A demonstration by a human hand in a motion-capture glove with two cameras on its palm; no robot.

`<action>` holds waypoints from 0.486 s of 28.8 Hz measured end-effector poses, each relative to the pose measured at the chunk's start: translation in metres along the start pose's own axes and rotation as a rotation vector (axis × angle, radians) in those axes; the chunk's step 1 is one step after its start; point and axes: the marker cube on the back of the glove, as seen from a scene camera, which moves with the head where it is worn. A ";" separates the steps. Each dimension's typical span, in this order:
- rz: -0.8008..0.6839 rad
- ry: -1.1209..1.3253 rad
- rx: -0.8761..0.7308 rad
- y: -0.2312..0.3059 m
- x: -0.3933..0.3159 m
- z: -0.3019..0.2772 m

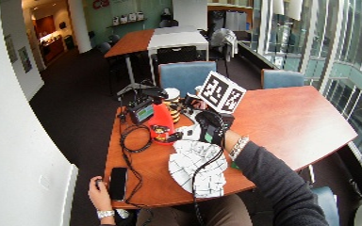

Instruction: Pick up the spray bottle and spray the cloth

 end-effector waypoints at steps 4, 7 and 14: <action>-0.095 0.070 -0.023 0.022 -0.021 0.005; -0.162 0.085 -0.041 0.039 -0.040 0.014; -0.264 0.138 -0.079 0.064 -0.068 0.030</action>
